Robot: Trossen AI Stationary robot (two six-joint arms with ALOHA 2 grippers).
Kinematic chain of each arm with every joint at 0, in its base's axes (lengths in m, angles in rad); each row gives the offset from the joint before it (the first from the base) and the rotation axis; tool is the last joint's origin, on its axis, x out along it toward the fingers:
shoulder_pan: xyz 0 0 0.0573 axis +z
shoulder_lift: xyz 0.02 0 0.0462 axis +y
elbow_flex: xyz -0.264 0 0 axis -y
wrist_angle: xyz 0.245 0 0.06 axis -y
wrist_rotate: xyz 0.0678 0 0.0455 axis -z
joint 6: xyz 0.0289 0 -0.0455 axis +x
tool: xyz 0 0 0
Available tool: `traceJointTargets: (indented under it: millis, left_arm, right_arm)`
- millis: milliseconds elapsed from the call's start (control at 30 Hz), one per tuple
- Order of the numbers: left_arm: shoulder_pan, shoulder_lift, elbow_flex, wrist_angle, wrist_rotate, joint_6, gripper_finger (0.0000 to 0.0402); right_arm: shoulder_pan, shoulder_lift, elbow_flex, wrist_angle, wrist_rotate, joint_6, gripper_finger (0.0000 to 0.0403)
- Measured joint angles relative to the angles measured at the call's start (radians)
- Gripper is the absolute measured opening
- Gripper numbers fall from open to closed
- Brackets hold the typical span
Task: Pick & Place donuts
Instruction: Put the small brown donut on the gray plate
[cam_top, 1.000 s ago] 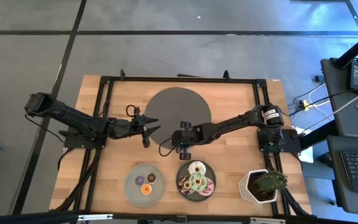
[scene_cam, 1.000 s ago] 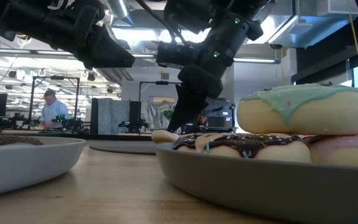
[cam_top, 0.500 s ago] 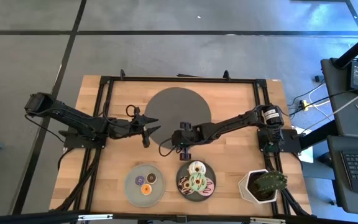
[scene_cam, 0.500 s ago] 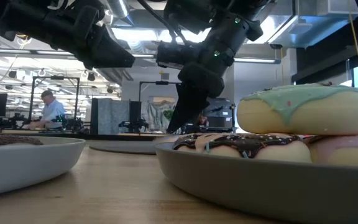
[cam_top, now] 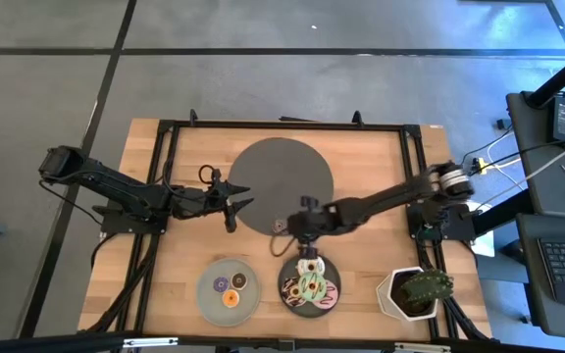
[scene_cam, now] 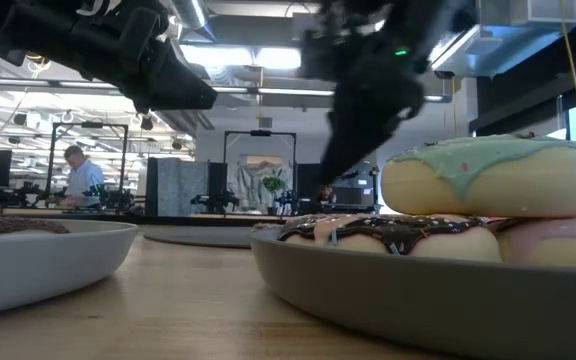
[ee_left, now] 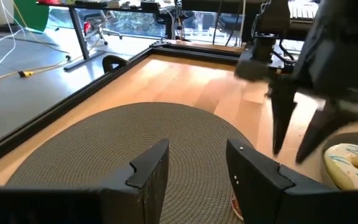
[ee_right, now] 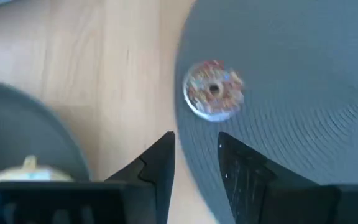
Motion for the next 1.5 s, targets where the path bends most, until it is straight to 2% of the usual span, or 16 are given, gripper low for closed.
traceJointTargets:
  millis: [100,200,367,533,700,833,967,1167,1500]
  left_arm:
    - [0.0,0.0,0.0,-0.008,0.007,-0.012,0.0154]
    - [0.0,0.0,0.0,-0.016,0.065,-0.027,0.015]
    - [0.0,0.025,0.001,0.01,0.117,-0.1,0.0147]
    - [0.007,0.165,0.071,0.008,0.141,-0.103,0.0147]
    - [0.037,0.368,0.232,-0.034,0.231,-0.107,0.0147]
    - [0.06,0.512,0.373,-0.185,0.323,-0.145,0.0147]
    - [0.072,0.624,0.477,-0.337,0.354,-0.148,0.0147]
    - [0.092,0.693,0.555,-0.447,0.348,-0.155,0.0147]
    - [0.092,0.698,0.559,-0.511,0.347,-0.185,0.0147]
  right_arm:
    - [0.012,-0.124,-0.133,0.065,0.052,0.028,0.0124]
    - [0.017,-0.293,-0.277,0.124,0.105,0.077,0.0124]
    - [0.018,-0.565,-0.541,0.325,0.113,0.157,0.0124]
    - [0.018,-0.727,-0.748,0.591,0.114,0.18,0.0124]
    - [0.018,-0.773,-0.856,0.782,0.108,0.18,0.0124]
    - [0.021,-0.769,-0.878,0.801,0.104,0.18,0.0124]
    - [0.023,-0.765,-0.878,0.804,0.103,0.179,0.0124]
    - [0.022,-0.765,-0.878,0.8,0.095,0.179,0.0124]
    - [0.022,-0.765,-0.878,0.802,0.093,0.176,0.0124]
